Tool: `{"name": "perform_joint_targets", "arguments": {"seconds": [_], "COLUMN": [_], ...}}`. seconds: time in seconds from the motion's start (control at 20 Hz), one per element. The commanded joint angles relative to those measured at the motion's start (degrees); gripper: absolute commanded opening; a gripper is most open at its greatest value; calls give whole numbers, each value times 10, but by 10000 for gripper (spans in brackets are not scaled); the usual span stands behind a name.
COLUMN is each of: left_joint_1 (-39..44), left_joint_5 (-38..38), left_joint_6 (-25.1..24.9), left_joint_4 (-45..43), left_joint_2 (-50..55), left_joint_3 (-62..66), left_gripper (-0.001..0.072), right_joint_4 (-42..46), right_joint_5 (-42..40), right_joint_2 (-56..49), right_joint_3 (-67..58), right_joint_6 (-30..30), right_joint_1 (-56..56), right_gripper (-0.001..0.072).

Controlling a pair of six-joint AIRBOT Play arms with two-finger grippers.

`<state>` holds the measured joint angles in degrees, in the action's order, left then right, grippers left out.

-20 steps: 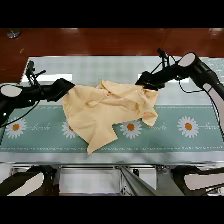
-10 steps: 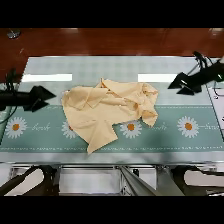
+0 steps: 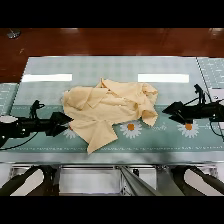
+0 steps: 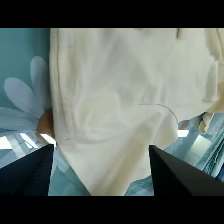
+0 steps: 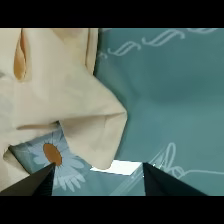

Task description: Fold the shirts.

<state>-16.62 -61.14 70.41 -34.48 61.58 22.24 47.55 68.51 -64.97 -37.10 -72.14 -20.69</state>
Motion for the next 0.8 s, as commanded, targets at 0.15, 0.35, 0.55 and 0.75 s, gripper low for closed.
{"name": "perform_joint_targets", "arguments": {"seconds": [0.15,0.35,0.55,0.75], "left_joint_1": [136,145,145,145], "left_joint_5": [137,135,115,113], "left_joint_6": [-3,-54,-64,-68], "left_joint_4": [116,127,127,127], "left_joint_2": [43,51,51,51], "left_joint_3": [-10,19,40,40], "left_gripper": [695,35,30,29], "right_joint_4": [-20,-21,-25,-37], "right_joint_5": [0,-8,-55,-63], "right_joint_2": [16,16,16,-20], "right_joint_3": [73,74,73,61], "right_joint_6": [16,11,-2,-1], "right_joint_1": [-2,-2,-2,14], "right_gripper": [628,628,628,627]}}
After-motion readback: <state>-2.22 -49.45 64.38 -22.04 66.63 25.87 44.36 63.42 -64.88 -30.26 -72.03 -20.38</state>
